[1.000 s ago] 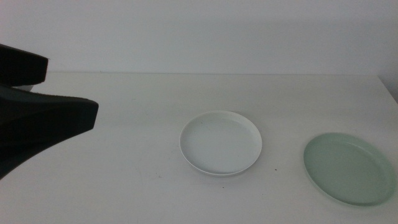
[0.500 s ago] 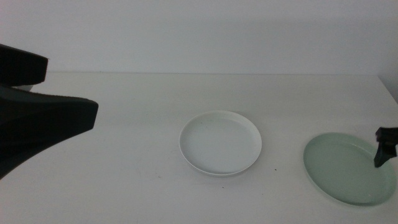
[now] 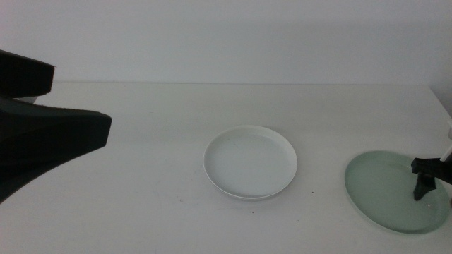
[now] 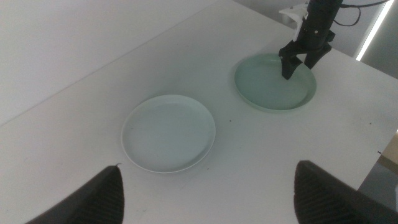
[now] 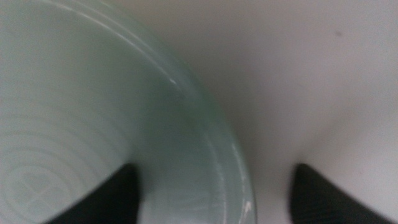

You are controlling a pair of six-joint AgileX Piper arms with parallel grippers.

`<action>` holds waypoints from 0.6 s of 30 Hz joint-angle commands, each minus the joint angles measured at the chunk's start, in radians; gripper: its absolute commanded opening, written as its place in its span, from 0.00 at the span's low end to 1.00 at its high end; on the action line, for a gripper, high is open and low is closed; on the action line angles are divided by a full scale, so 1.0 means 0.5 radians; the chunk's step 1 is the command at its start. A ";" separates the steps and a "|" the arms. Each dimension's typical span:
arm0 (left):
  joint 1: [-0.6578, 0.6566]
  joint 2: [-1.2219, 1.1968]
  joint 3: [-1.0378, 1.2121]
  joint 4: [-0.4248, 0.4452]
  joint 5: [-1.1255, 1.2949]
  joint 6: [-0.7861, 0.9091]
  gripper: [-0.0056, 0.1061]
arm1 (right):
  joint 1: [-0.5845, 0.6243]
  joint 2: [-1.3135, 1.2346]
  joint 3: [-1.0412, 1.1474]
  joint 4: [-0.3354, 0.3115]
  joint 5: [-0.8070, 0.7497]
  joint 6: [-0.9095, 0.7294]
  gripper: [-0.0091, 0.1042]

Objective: Stack the three bowls on top of each other.

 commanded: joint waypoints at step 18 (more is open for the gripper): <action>0.002 -0.008 0.006 0.000 -0.017 -0.004 0.89 | 0.124 -0.342 -0.152 0.062 0.141 0.083 0.06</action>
